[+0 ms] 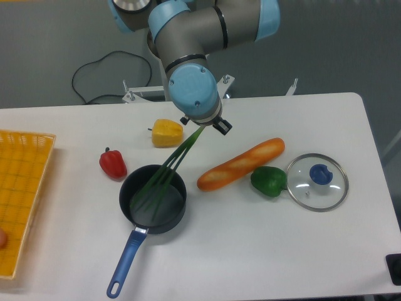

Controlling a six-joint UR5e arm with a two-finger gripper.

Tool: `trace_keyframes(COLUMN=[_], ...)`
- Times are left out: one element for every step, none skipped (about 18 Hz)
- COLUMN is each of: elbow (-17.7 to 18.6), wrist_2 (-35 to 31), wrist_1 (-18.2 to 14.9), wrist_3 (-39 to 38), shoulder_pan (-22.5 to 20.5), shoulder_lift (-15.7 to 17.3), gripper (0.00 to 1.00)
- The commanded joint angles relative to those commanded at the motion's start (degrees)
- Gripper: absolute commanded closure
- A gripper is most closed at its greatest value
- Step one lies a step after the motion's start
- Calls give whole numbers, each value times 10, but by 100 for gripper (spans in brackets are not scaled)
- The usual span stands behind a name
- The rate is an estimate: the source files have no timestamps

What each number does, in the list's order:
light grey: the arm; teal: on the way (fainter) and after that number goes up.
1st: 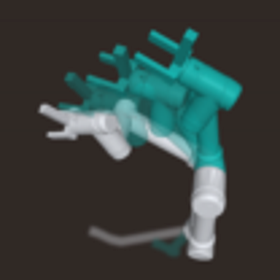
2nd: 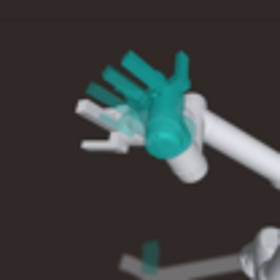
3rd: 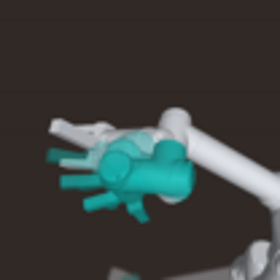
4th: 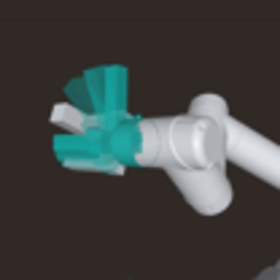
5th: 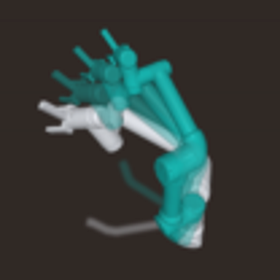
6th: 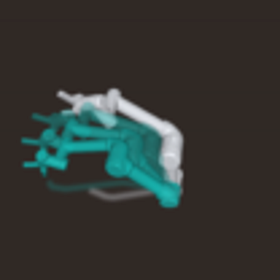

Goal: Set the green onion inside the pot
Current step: 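Carry the green onions over to the black saucepan, then lower the green onions down into the saucepan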

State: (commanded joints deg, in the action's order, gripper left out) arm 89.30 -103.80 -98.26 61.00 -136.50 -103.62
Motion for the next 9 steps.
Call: trace_keyframes(elbow=[3,3,4,4,4,6,6,6,6], wrist_2=[0,0,0,-1,-5,-16,-25,-27,-28], wrist_1=[1,1,1,1,0,-1,-2,-6,-15], wrist_3=[-1,-3,-10,-13,-13,-14,-15,-15,-14], shoulder_pan=[5,8,10,11,14,18,18,18,18], shoulder_lift=[-4,-10,-11,-13,-15,-18,-21,-21,-21], gripper=[85,85,85,85,85,85,85,85,85])
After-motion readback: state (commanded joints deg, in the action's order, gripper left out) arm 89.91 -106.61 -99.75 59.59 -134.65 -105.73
